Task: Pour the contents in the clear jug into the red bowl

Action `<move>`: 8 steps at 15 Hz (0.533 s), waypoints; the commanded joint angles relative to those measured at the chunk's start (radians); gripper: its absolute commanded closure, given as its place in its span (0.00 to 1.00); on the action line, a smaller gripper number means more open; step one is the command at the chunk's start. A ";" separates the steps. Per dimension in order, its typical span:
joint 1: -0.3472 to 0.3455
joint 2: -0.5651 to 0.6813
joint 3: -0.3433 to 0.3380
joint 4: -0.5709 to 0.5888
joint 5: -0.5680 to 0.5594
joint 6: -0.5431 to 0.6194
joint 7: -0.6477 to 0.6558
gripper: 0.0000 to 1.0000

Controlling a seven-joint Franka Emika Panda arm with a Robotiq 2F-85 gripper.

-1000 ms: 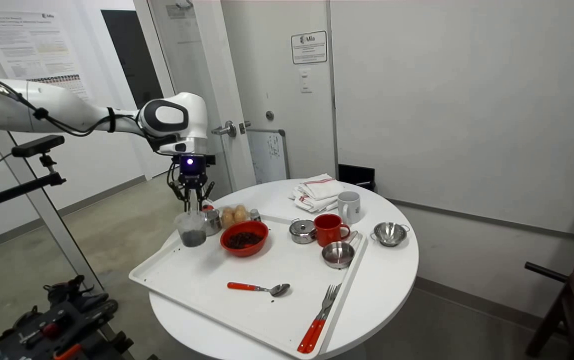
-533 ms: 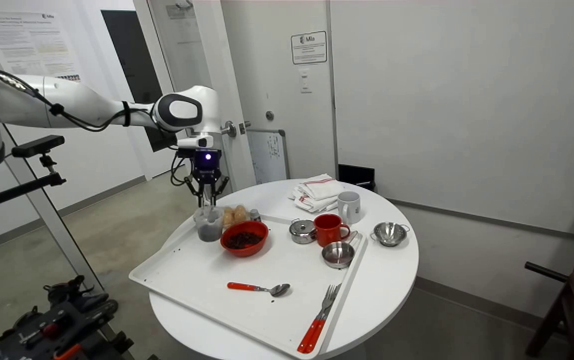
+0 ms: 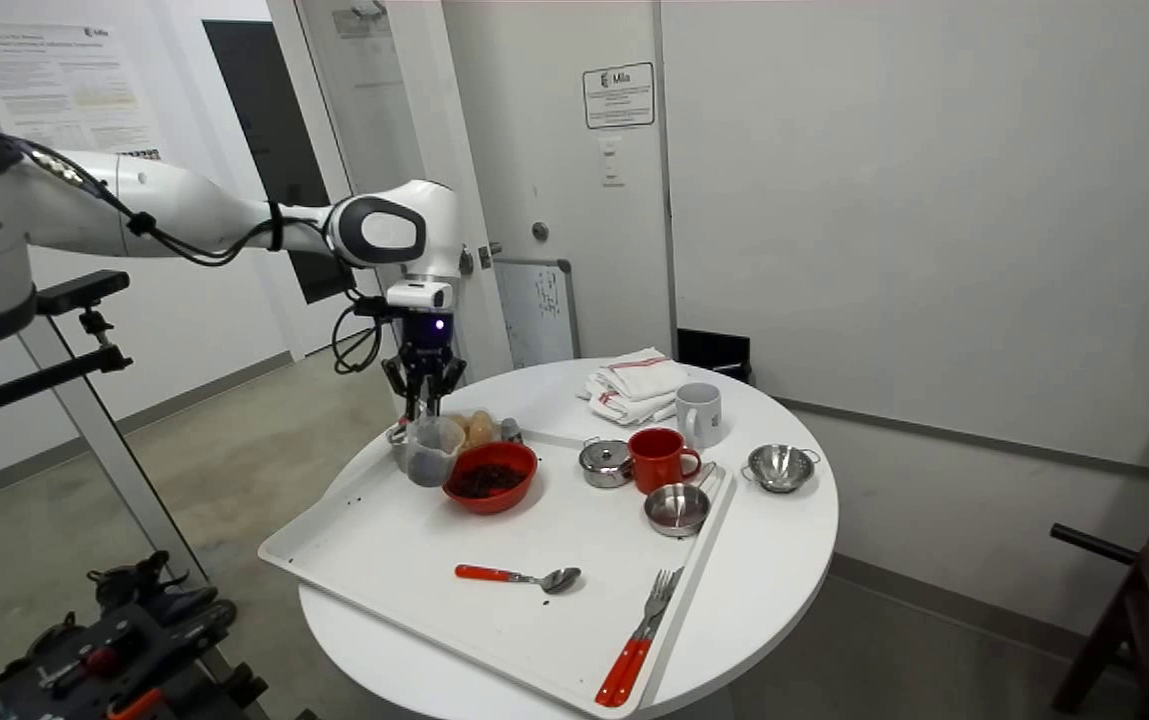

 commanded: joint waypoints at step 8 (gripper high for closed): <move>-0.216 -0.023 0.041 0.231 0.135 -0.231 -0.242 0.93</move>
